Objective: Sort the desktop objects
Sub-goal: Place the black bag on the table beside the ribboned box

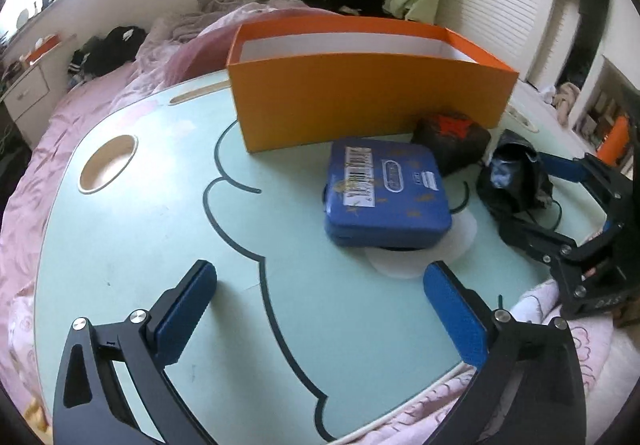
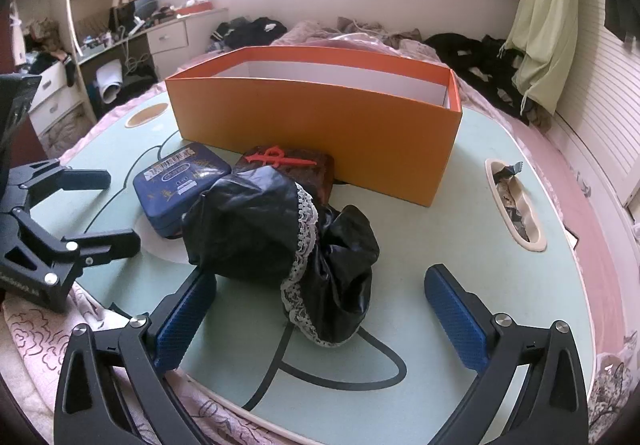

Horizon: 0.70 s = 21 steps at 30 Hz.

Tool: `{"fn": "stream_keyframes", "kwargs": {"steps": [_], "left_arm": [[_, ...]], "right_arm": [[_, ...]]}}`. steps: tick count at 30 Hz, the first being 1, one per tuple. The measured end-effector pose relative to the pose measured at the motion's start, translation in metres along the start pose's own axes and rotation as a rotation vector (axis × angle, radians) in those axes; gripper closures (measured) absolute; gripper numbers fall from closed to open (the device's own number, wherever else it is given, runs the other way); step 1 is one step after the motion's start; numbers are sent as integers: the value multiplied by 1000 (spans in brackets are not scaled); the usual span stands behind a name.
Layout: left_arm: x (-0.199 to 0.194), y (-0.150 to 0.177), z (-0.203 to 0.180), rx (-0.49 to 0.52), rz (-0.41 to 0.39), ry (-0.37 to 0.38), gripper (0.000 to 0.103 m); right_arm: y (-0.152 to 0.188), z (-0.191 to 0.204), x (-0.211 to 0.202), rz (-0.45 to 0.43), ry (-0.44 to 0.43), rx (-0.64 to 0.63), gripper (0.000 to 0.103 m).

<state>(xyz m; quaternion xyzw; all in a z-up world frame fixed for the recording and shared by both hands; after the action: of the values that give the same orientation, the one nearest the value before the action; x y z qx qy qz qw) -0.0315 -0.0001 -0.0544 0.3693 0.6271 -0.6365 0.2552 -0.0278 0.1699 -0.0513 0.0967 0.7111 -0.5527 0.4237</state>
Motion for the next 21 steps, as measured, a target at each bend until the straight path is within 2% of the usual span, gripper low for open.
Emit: {"fn": "stream_keyframes", "kwargs": {"steps": [13,14,16,18,21], "left_arm": [[3,1,2,3,-6,1,0],[3,1,2,3,-6,2,0],[3,0,2,3,-6,2,0],[4,0,3,3,-7,3,0],[6,0,2,4,-7,2,0]], "right_arm": [[1,1,-1,12,-15,-7,0],[1,1,-3,23,-38,-16,0],[-2,4,-15,59,-188,-18,2],[-14,-2,-30,51,-263,0,3],[-56,-15,-53,-10,-282,40,8]]}}
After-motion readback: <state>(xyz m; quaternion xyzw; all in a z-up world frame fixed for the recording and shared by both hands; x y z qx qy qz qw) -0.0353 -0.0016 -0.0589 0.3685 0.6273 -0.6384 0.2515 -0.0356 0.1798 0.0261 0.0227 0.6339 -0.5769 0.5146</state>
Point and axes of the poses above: each gripper's, at about its wrist camera, not at the fingertips, and x roughly the way its jaws point, z to its left, y to its underside, the point moved 7 cm from there along x, roughly the way its jaws point, and after that the axes turned 1 degree about -x, right-handed, at the moved point
